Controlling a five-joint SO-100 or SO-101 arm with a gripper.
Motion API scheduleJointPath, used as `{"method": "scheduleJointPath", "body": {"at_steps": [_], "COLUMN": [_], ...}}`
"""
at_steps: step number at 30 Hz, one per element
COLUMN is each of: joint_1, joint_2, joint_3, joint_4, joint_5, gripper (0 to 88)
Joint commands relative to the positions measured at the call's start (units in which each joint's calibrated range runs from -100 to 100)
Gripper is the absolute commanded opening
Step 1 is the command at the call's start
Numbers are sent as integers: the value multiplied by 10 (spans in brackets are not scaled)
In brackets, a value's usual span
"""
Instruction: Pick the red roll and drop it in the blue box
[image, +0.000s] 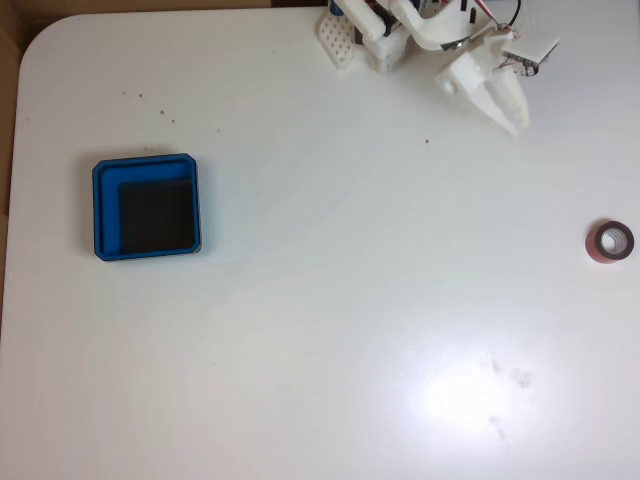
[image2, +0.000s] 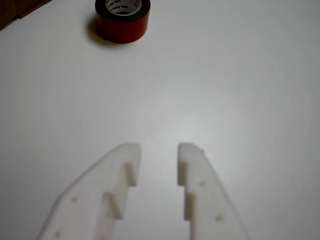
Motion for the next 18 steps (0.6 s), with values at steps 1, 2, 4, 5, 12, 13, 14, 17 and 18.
{"method": "scheduleJointPath", "body": {"at_steps": [1, 2, 4, 5, 12, 13, 14, 17, 18], "joint_1": [-18, -20, -26, -27, -36, -36, -36, -37, -37], "joint_2": [54, 70, 100, 115, 240, 255, 272, 320, 335], "joint_3": [-88, -103, -130, -146, -269, -282, -295, -332, -346], "joint_4": [-14, -14, -14, -14, -14, -14, -14, -13, -13], "joint_5": [-2, -2, -2, -2, -2, -2, -2, -2, -2], "gripper": [11, 11, 11, 11, 11, 11, 11, 11, 11]}}
